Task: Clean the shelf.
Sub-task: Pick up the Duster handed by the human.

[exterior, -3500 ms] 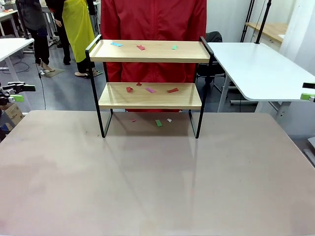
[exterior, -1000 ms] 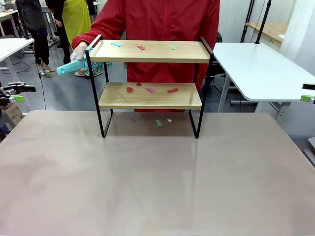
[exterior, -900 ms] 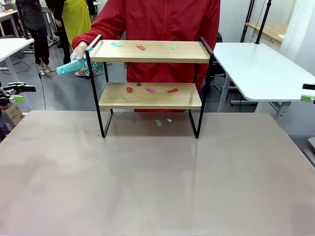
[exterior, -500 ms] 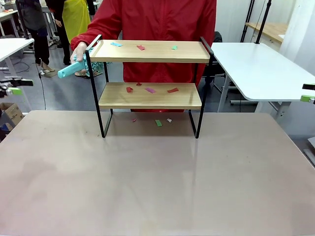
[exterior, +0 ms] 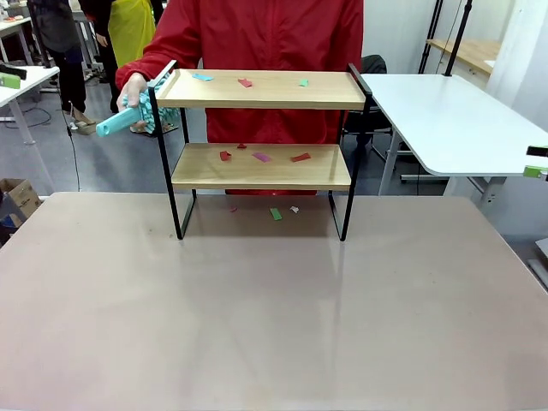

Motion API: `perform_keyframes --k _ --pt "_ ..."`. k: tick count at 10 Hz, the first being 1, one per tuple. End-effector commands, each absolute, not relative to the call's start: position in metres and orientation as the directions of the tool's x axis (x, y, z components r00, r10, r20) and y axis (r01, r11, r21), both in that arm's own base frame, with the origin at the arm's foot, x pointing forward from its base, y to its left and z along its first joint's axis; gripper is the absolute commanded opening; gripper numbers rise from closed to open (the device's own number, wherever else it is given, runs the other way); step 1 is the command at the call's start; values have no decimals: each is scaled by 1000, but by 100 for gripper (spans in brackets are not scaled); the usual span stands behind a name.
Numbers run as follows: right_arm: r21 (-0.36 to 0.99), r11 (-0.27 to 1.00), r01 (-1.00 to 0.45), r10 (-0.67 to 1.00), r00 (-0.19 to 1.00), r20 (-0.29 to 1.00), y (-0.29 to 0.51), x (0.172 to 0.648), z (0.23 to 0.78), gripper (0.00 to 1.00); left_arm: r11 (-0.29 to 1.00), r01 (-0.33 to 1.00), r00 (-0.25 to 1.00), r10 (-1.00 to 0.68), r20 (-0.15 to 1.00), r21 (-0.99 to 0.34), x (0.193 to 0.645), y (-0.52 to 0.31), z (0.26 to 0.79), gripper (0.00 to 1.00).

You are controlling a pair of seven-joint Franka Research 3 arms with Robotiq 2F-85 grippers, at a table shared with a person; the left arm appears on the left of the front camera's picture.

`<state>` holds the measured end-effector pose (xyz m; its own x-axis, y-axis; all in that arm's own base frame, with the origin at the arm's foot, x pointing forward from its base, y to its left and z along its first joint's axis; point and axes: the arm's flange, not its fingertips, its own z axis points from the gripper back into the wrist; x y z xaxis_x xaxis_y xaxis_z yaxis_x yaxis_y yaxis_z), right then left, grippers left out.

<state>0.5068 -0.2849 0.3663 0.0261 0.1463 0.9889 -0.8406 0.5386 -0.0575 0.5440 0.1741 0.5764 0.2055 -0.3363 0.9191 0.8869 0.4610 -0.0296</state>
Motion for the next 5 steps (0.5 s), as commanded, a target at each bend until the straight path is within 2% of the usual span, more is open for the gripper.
perform_keyframes --k 1,2,4,5 --pt "-45 550 -834 148 44 988 -279 506 374 100 584 809 344 -371 863 -71 516 128 596 100" --pt "-45 550 -834 148 44 988 -279 506 374 100 680 733 407 -409 816 -25 504 105 611 100" --pt "-45 550 -834 148 44 988 -279 506 374 100 696 718 440 -447 779 -7 479 69 633 100" --pt "-45 550 -834 148 44 988 -279 506 374 100 755 655 524 -416 743 -39 468 48 643 100"
